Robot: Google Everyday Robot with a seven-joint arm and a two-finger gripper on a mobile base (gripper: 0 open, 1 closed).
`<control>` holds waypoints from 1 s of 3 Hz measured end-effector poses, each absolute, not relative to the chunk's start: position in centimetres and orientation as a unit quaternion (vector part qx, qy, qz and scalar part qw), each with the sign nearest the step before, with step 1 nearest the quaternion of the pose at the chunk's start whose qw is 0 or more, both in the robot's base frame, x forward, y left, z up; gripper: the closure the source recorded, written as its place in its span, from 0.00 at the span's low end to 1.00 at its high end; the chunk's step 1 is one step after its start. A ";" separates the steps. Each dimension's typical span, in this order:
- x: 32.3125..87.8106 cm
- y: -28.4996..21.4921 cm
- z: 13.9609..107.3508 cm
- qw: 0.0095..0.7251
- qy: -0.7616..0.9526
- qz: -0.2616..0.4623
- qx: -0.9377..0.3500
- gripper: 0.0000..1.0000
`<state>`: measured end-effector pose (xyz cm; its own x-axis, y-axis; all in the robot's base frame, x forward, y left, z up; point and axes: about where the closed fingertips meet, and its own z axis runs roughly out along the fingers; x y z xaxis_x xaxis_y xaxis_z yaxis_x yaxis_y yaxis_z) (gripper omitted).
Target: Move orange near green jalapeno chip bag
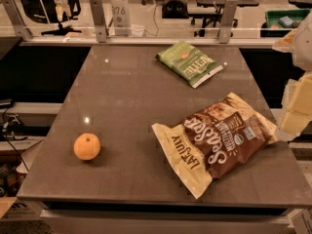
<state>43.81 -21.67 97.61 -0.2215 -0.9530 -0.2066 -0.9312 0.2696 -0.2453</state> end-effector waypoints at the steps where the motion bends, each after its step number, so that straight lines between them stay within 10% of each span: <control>1: 43.8 -21.6 97.7 0.161 0.780 -0.035 -0.604 0.00; 3: 44.3 -15.7 96.9 0.185 0.754 0.000 -0.630 0.00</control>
Offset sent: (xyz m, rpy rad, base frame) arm 0.0097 0.0593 -0.0081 0.0777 0.0069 0.0928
